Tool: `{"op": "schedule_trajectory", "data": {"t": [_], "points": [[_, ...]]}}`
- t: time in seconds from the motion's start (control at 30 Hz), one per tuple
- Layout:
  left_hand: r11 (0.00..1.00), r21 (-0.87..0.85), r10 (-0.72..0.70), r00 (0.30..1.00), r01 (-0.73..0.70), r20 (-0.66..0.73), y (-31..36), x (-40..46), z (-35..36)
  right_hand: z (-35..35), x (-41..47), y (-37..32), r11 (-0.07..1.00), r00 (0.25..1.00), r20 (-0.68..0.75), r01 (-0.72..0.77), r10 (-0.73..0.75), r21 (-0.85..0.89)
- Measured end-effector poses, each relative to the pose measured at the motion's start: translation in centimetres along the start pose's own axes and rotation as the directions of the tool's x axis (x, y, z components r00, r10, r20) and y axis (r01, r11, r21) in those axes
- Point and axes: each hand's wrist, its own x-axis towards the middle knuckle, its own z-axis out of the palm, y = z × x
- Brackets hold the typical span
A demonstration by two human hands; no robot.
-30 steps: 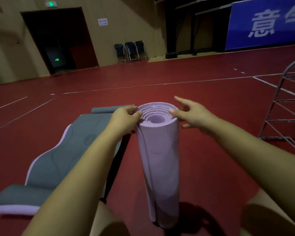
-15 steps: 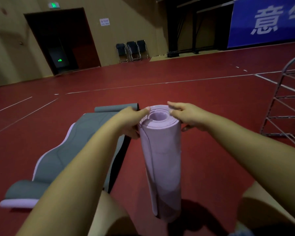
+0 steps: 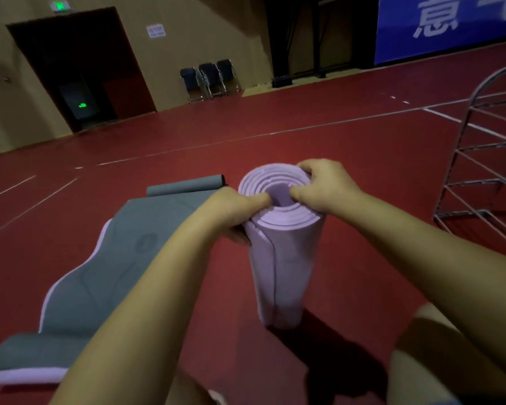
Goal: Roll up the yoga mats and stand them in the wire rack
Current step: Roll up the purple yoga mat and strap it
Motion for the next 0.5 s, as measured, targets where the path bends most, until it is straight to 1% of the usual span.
{"op": "schedule_trajectory", "data": {"t": [0.07,0.1,0.13,0.17,0.2,0.27,0.3,0.33,0.4,0.43,0.47,0.5], "points": [[0.992,-0.047,0.107,0.984,-0.115,-0.145,1.3,2.1,1.6,-0.2,1.4,2.4,0.996,0.990,-0.140,0.045,-0.033,0.082],[0.981,-0.037,0.180,0.960,-0.193,-0.215,1.8,3.4,2.9,-0.1,2.1,3.9,0.992,0.979,-0.204,0.048,-0.023,0.119],[0.966,-0.018,0.247,0.936,-0.259,-0.250,2.2,4.6,4.8,0.3,2.8,5.7,0.987,0.965,-0.261,0.027,0.015,0.159],[0.954,-0.027,0.284,0.924,-0.300,-0.255,2.3,5.9,7.1,1.0,3.3,7.9,0.977,0.947,-0.310,-0.012,0.080,0.215],[0.947,-0.083,0.282,0.929,-0.309,-0.239,2.3,6.9,9.4,2.0,3.4,9.6,0.959,0.925,-0.350,-0.044,0.146,0.281],[0.936,-0.236,0.219,0.956,-0.263,-0.195,1.9,10.1,15.0,4.4,2.8,13.5,0.906,0.878,-0.387,-0.111,0.282,0.408],[0.933,-0.257,0.206,0.959,-0.253,-0.197,1.3,11.7,17.9,6.0,2.1,15.9,0.875,0.852,-0.385,-0.156,0.354,0.459],[0.936,-0.235,0.218,0.956,-0.262,-0.197,0.7,13.2,20.8,7.6,1.2,18.4,0.846,0.826,-0.375,-0.208,0.421,0.491],[0.954,-0.108,0.259,0.952,-0.278,-0.160,-1.2,15.5,26.5,10.3,-1.6,23.6,0.790,0.767,-0.351,-0.312,0.537,0.528],[0.961,-0.007,0.275,0.954,-0.278,-0.122,-2.1,16.1,29.2,11.7,-3.5,26.3,0.760,0.741,-0.331,-0.357,0.584,0.543],[0.950,0.112,0.300,0.951,-0.291,-0.078,-2.9,16.2,31.9,13.0,-5.5,28.8,0.712,0.697,-0.296,-0.430,0.653,0.555],[0.914,0.238,0.345,0.938,-0.329,-0.026,-3.7,16.0,34.3,14.2,-7.4,31.2,0.659,0.657,-0.248,-0.504,0.712,0.558]]}}
